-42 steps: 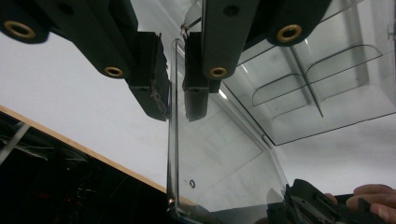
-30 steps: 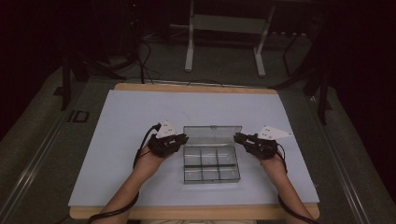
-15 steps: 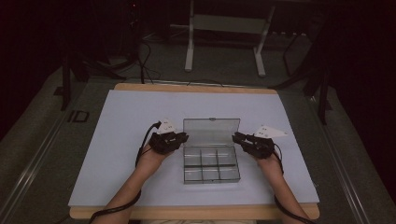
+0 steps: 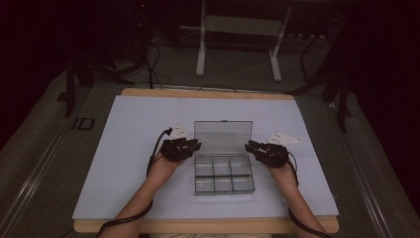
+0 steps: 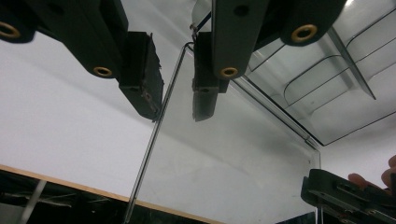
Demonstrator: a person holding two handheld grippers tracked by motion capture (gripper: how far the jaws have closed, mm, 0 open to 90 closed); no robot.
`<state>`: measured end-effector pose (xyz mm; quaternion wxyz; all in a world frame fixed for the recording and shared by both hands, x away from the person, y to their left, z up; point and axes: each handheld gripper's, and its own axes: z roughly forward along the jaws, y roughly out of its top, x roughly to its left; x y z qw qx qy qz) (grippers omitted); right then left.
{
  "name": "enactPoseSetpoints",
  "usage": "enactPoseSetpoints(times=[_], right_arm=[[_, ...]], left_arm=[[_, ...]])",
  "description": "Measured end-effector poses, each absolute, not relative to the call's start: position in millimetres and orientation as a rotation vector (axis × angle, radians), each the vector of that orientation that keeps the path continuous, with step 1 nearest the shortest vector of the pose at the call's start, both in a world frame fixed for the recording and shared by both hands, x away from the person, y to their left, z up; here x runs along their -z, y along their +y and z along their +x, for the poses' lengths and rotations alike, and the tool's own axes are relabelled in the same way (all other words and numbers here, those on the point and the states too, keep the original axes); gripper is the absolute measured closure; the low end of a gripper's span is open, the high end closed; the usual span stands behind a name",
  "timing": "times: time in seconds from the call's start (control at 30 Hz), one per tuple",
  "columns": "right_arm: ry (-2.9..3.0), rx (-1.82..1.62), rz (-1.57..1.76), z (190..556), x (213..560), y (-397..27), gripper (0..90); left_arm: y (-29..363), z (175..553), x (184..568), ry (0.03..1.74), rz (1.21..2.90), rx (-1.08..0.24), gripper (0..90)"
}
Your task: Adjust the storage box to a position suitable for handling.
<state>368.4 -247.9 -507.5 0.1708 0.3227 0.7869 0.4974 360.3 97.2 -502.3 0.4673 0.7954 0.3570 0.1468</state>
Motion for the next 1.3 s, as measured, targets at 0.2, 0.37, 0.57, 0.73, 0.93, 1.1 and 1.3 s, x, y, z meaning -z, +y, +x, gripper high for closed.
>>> enactPoseSetpoints(times=[0.2, 0.37, 0.57, 0.73, 0.93, 1.1, 1.3], right_arm=[[2.241, -1.404, 0.965, 370.5, 509.7, -245.7, 70.7], [2.246, -1.393, 1.015, 373.5, 511.5, -243.4, 69.7], [2.257, -1.361, 1.068, 376.9, 513.7, -239.2, 69.4], [2.265, -1.359, 1.105, 379.7, 514.3, -238.2, 68.1], [2.274, -1.370, 1.152, 382.2, 515.2, -238.6, 67.3], [2.283, -1.379, 1.188, 384.2, 516.4, -239.5, 66.8], [2.288, -1.388, 1.231, 385.5, 519.5, -240.7, 64.1]], left_arm=[[94.1, 362.9, 505.8, 0.889, 1.969, -0.360, 70.5], [93.6, 368.7, 507.3, 0.926, 1.975, -0.309, 67.9], [94.5, 372.0, 509.5, 0.946, 1.973, -0.275, 65.7], [93.7, 373.6, 509.7, 0.970, 1.974, -0.262, 64.4], [93.9, 375.4, 512.7, 0.998, 1.969, -0.233, 62.2], [94.6, 375.2, 514.8, 1.017, 1.958, -0.218, 61.5], [95.3, 374.4, 521.6, 1.029, 1.939, -0.179, 56.9]])
